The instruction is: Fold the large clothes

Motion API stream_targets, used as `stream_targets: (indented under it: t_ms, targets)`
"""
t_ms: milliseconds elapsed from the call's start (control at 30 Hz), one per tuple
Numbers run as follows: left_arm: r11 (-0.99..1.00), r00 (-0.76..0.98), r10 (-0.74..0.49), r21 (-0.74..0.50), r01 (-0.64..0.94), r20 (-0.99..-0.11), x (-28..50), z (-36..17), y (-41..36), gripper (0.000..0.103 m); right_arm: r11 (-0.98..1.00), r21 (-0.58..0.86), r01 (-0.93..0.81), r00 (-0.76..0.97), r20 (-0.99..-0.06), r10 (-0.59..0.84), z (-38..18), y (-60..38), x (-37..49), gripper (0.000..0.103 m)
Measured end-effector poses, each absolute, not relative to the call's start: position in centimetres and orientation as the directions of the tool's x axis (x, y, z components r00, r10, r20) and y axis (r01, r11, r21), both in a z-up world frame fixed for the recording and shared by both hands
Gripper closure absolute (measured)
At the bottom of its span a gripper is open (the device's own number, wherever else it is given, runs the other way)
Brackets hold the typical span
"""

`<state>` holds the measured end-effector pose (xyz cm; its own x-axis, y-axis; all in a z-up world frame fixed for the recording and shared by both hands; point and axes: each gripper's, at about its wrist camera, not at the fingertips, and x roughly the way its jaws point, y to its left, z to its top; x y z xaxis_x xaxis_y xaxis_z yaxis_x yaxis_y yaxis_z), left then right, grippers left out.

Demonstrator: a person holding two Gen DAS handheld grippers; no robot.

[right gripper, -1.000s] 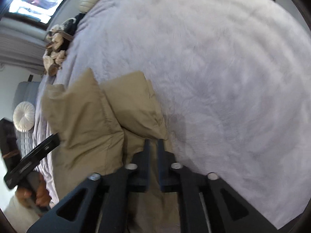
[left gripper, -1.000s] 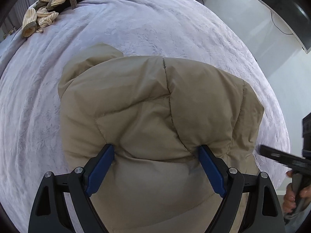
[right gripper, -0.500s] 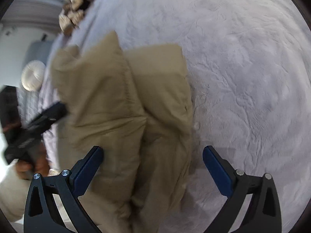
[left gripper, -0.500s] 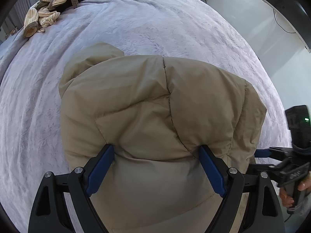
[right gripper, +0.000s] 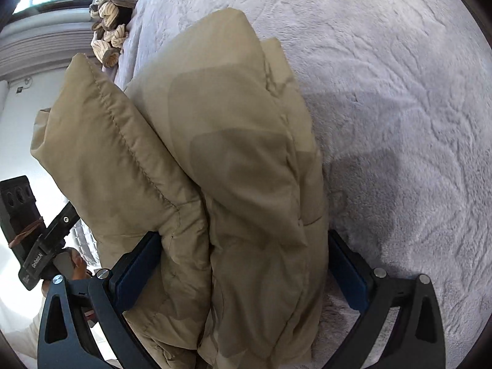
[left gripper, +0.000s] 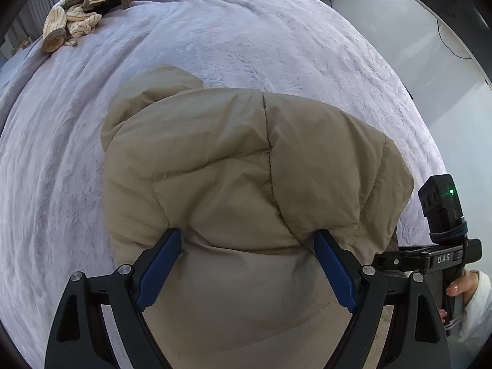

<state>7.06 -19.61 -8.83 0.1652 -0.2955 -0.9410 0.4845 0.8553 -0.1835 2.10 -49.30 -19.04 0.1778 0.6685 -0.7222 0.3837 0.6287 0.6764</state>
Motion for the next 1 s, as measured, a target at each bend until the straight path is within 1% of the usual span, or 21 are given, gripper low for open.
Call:
stream_targets:
  t_ms: [100, 133, 167, 233, 333, 367, 567, 633, 700, 767, 900, 1000]
  targets:
    - [0.858, 0.174, -0.307, -0.193, 0.476, -0.936, 6.9, -8.3, -19.2, 0.007, 0.632, 0.672, 0.385, 0.177, -0.726, 0.664, -18.8, -49.3, 1.8, 0.001]
    - [0.858, 0.185, -0.317, -0.198, 0.475, -0.93, 6.8, -7.9, -18.9, 0.002, 0.633, 0.671, 0.385, 0.178, -0.727, 0.662, -18.9, -49.2, 1.9, 0.001]
    - [0.857, 0.197, -0.33, -0.206, 0.472, -0.923, 6.7, -7.5, -18.4, 0.001, 0.633, 0.671, 0.386, 0.18, -0.728, 0.661, -18.6, -48.6, 2.8, 0.001]
    - [0.858, 0.205, -0.363, -0.24, 0.455, -0.909, 6.8, -6.8, -17.0, 0.001, 0.633, 0.671, 0.386, 0.185, -0.729, 0.659, -18.5, -48.4, 2.6, 0.001]
    - [0.856, 0.168, -0.409, -0.313, 0.411, -0.897, 7.3, -6.7, -14.2, 0.001, 0.633, 0.672, 0.384, 0.195, -0.729, 0.656, -18.2, -48.6, 2.2, 0.001]
    - [0.851, 0.147, -0.439, -0.357, 0.386, -0.887, 7.6, -6.9, -12.6, 0.001, 0.632, 0.674, 0.383, 0.199, -0.728, 0.656, -18.2, -48.8, 1.5, 0.0]
    - [0.828, 0.063, -0.537, -0.511, 0.228, -0.841, 8.1, -10.4, -5.8, 0.001, 0.63, 0.681, 0.374, 0.213, -0.724, 0.656, -18.2, -49.3, 0.7, 0.0]
    - [0.789, -0.005, -0.601, -0.595, 0.152, -0.799, 8.0, -13.1, -4.2, 0.001, 0.63, 0.683, 0.37, 0.215, -0.722, 0.657, -18.2, -49.4, 0.6, 0.0]
    - [0.719, -0.068, -0.685, -0.689, 0.092, -0.725, 7.7, -15.4, -3.6, 0.001, 0.629, 0.689, 0.361, 0.219, -0.718, 0.661, -18.2, -49.5, 0.4, 0.0]
    - [0.664, -0.087, -0.74, -0.745, 0.057, -0.667, 7.3, -17.0, -3.5, 0.001, 0.626, 0.696, 0.351, 0.223, -0.712, 0.666, -18.2, -49.6, 0.2, 0.0]
    - [0.583, -0.096, -0.809, -0.813, 0.007, -0.581, 7.3, -19.3, -4.2, 0.001, 0.62, 0.713, 0.326, 0.228, -0.696, 0.68, -18.5, -50.0, 0.0, 0.0]
    - [0.555, -0.106, -0.826, -0.832, 0.019, -0.554, 7.6, -20.2, -5.2, 0.001, 0.612, 0.731, 0.301, 0.222, -0.678, 0.701, -18.7, -50.3, 0.2, 0.0]
